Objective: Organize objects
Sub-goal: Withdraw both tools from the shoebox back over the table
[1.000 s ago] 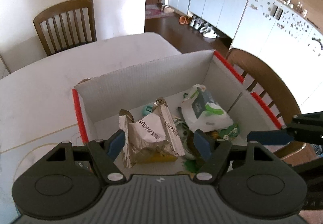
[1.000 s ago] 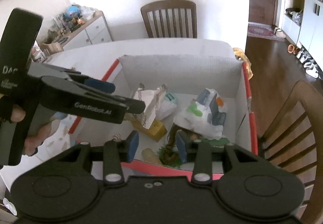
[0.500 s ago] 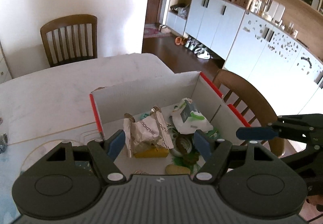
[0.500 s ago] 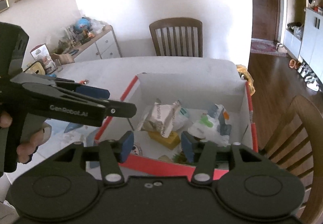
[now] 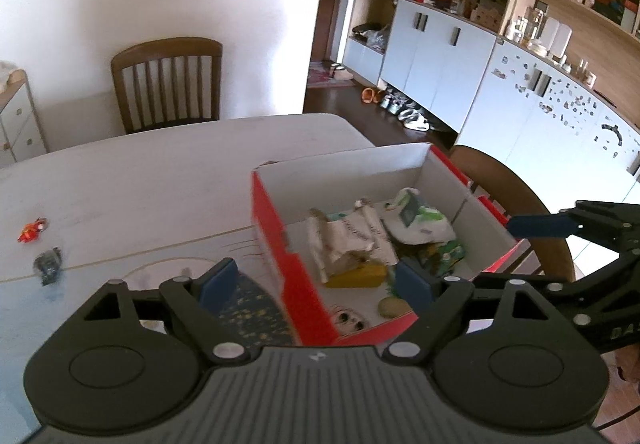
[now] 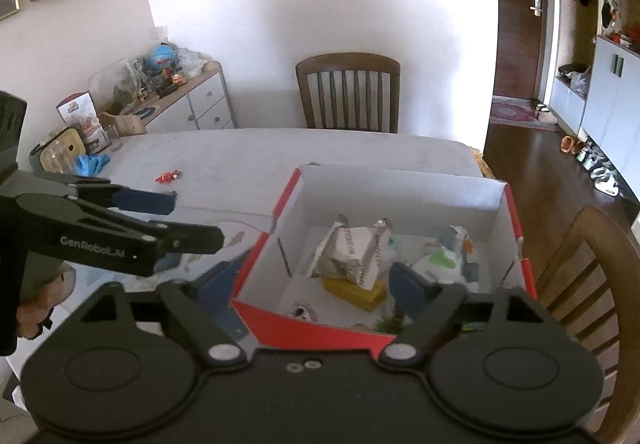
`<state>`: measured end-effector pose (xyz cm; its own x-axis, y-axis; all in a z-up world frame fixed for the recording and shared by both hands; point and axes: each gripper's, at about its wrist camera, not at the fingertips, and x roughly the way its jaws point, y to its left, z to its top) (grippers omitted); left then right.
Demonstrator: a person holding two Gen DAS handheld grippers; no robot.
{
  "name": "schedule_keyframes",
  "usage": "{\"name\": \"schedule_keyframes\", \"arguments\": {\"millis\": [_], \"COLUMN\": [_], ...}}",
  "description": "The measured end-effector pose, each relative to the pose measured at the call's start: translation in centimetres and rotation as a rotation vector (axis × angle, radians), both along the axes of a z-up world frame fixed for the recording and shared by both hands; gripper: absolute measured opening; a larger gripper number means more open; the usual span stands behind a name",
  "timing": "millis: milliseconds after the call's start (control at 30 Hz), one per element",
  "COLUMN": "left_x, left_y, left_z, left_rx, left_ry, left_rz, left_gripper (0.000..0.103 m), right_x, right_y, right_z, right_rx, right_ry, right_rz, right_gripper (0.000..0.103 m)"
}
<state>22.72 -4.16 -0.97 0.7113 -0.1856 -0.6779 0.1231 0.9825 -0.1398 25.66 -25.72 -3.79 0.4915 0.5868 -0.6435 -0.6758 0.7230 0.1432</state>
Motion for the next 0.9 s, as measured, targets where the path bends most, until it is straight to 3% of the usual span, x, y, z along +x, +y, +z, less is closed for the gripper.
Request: {"name": "schedule_keyframes", "arguments": {"millis": [133, 167, 233, 400, 900], "left_x": [-0.7, -0.8, -1.2, -1.9, -3.4], "left_y": [2.2, 2.8, 3.9, 6.4, 17.1], "left_z": [-0.3, -0.3, -0.4, -0.5, -1.6], "left_rx": [0.005, 0.005, 0.004, -0.003, 0.007], "left_ry": [0.001, 0.001, -0.003, -0.018, -0.008], "left_rz": [0.006, 0.006, 0.005, 0.002, 0.094], "left_gripper": [0.088, 0.093, 0.1, 0.103, 0.103], "right_x": [-1.2, -1.5, -2.0, -2.7, -5.0], "right_y": [1.7, 2.1, 3.0, 5.1, 14.4], "right_z": [0.2, 0.3, 0.3, 0.2, -1.2], "right_rx": [-0.002, 0.003, 0.003, -0.006, -0.032], "right_ry": [-0.023, -0.024, -0.028, -0.022, 0.003], "right_rz": [-0.032, -0.037, -0.044, -0.064, -0.026], "right_gripper": [0.101, 0.102, 0.102, 0.102, 0.102]}}
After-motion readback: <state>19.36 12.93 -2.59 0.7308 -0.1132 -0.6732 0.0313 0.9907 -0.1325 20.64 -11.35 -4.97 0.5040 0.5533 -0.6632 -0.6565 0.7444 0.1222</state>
